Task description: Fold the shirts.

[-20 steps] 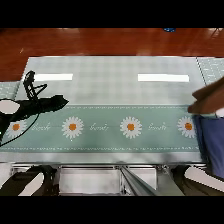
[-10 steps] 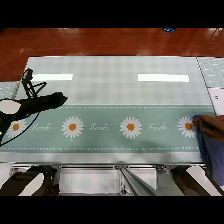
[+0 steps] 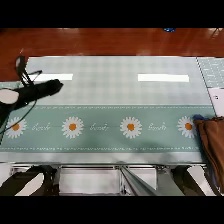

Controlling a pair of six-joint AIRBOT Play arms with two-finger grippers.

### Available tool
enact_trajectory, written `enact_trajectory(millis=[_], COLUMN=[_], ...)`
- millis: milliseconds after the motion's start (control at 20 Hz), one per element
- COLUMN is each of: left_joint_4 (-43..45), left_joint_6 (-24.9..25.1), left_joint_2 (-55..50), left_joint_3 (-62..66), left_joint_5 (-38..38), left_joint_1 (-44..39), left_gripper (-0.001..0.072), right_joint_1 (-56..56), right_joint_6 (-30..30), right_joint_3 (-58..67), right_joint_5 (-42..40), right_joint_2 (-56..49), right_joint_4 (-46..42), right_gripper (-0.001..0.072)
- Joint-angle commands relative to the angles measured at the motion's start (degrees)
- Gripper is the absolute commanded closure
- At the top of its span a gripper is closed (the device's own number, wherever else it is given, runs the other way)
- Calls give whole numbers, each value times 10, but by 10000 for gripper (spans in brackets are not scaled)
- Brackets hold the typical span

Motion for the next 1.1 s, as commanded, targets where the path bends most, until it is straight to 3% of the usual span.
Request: enact_trajectory(millis=[0,100,150,250,400,550,650,800,1050], left_joint_4=[0,0,0,3,52,129,219,282,282], left_joint_6=[1,14,14,14,-9,-35,-70,-125,-129], left_joint_2=[-34,-55,-67,-90,-111,-108,-110,-121,-128], left_joint_3=[133,240,297,394,480,484,423,274,210], left_joint_5=[-43,-92,-122,-169,-226,-334,-338,-302,-290], left_joint_1=[24,20,13,-7,-46,-84,-118,-131,-103], left_gripper=[690,691,691,692,692,692,692,691,691], right_joint_1=[-1,40,86,223,465,676,786,862,854], right_joint_6=[-45,-94,-117,-149,-150,-93,-26,51,79], right_joint_3=[7,9,15,38,80,101,101,101,101], right_joint_5=[-123,-211,-251,-326,-402,-379,-339,-277,-255], right_joint_2=[-7,-8,-8,-8,-29,-93,-152,-255,-306], right_joint_4=[260,442,486,486,383,232,87,-54,-58], right_gripper=[691,691,692,692,692,692,692,692,691])
